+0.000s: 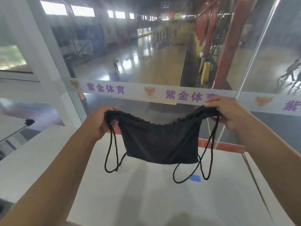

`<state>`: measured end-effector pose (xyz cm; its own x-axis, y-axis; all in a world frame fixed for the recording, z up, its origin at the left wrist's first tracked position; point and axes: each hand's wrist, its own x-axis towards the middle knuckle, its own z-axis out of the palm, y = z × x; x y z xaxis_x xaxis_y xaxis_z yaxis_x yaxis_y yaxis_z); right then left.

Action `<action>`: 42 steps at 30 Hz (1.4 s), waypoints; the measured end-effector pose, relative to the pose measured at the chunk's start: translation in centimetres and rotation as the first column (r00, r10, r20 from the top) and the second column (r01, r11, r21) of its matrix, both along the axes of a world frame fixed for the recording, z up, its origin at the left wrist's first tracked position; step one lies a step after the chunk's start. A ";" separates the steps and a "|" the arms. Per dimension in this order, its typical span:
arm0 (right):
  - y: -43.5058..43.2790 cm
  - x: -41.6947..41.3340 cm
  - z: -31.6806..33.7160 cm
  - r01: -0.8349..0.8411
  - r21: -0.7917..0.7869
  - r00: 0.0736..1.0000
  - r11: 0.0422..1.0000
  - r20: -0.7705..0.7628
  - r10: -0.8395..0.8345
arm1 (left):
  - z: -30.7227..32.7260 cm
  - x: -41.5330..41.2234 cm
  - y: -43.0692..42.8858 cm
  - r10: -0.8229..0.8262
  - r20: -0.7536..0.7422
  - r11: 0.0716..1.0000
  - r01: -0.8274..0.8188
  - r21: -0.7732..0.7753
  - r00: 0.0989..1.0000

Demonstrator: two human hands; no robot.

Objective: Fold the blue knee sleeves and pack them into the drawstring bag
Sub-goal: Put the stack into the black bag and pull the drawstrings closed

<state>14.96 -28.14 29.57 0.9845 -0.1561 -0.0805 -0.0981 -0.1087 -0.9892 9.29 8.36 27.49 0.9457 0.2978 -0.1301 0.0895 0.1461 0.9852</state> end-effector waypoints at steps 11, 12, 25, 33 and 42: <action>-3.9 -1.3 6.4 -0.147 0.553 0.989 0.820 0.101 0.110 | 4.9 -0.4 1.7 -0.164 0.326 0.912 0.269 -0.309 0.931; -4.3 -1.2 5.7 -0.153 0.556 0.988 0.817 0.087 0.126 | 4.1 0.1 1.8 -0.187 0.314 0.915 0.282 -0.289 0.931; -6.0 -5.5 -14.9 -0.123 -0.185 0.962 0.975 -0.263 0.072 | -12.4 -0.5 0.9 -0.086 -0.369 0.874 0.248 0.417 0.925; -7.3 -5.0 -10.1 -0.217 0.154 0.960 0.964 -0.145 0.240 | -8.7 0.8 1.5 -0.092 -0.157 0.976 0.120 0.180 0.983; -11.2 -4.2 -14.7 0.555 0.238 0.827 0.797 -0.260 -0.498 | -10.4 -0.6 8.7 0.338 -0.165 0.921 -0.362 -0.143 0.926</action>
